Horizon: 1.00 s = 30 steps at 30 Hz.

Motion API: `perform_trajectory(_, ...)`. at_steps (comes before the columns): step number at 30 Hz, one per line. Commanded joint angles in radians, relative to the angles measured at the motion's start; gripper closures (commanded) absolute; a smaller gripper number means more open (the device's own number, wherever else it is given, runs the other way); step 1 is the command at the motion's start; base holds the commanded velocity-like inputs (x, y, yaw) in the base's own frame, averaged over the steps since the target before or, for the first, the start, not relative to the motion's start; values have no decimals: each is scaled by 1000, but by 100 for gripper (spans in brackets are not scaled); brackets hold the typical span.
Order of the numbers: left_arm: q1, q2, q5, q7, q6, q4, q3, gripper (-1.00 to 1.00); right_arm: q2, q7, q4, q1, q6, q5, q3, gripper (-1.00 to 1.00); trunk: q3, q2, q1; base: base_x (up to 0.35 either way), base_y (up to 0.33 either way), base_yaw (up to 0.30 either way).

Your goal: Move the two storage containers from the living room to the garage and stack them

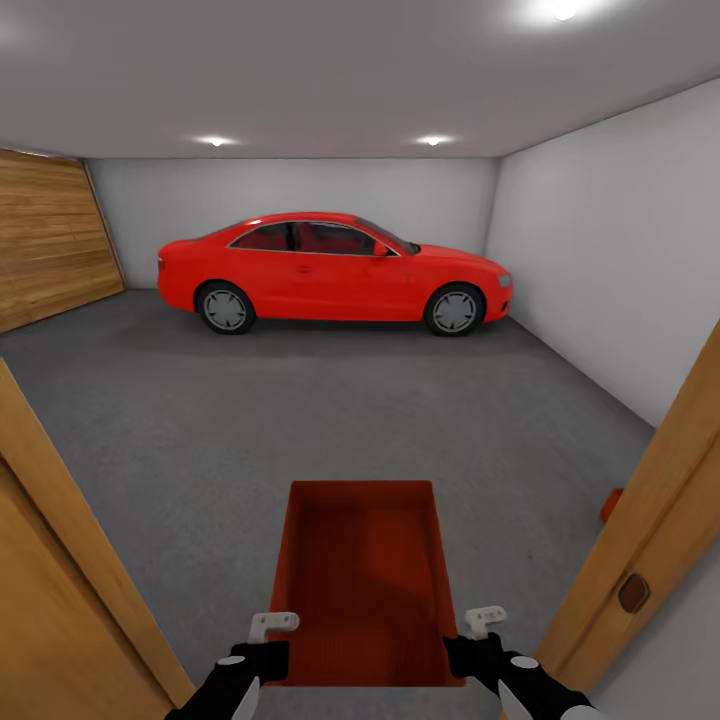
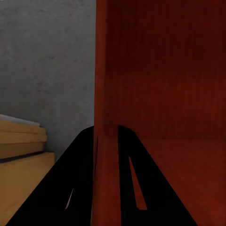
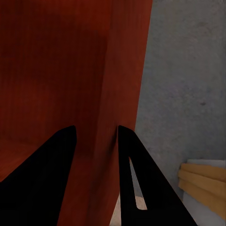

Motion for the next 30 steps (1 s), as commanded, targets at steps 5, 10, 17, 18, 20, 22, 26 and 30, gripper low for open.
perform_trajectory(5, -1, 44, 4, -1, 6, -12, 41, 100, -20, 54, 3, 0, -5, 10, -5, 100, -2, -2, 1, 2, 3, 0)
perform_trajectory(10, -1, 43, 4, -1, 6, -12, 41, 100, -20, 54, 3, 0, -5, 10, -5, 100, -2, -2, 1, 0, 0, 0)
perform_trajectory(17, -1, 44, 4, -1, 7, -12, 41, 100, -20, 54, 3, 0, -5, 10, -5, 100, -2, -2, 1, 70, 0, 0)
perform_trajectory(18, -1, 44, 4, -1, 7, -12, 41, 100, -20, 54, 3, 0, -5, 10, -5, 100, -2, -2, 1, 269, 0, 0)
perform_trajectory(20, -1, 44, 4, -1, 7, -12, 41, 100, -20, 54, 3, 0, -5, 11, -5, 100, -2, -2, 1, 289, 0, 0)
perform_trajectory(22, -1, 44, 4, -1, 7, -12, 41, 100, -20, 54, 3, 0, -5, 11, -5, 100, -2, -2, 1, 311, 0, 0)
perform_trajectory(26, -1, 44, 4, -1, 6, -12, 41, 100, -20, 54, 3, 0, -5, 11, -5, 100, -2, -2, 1, 322, 0, 0)
perform_trajectory(30, -1, 44, 4, -1, 6, -12, 41, 100, -20, 54, 3, 0, -5, 11, -5, 100, -2, -2, 1, 292, 0, 0)
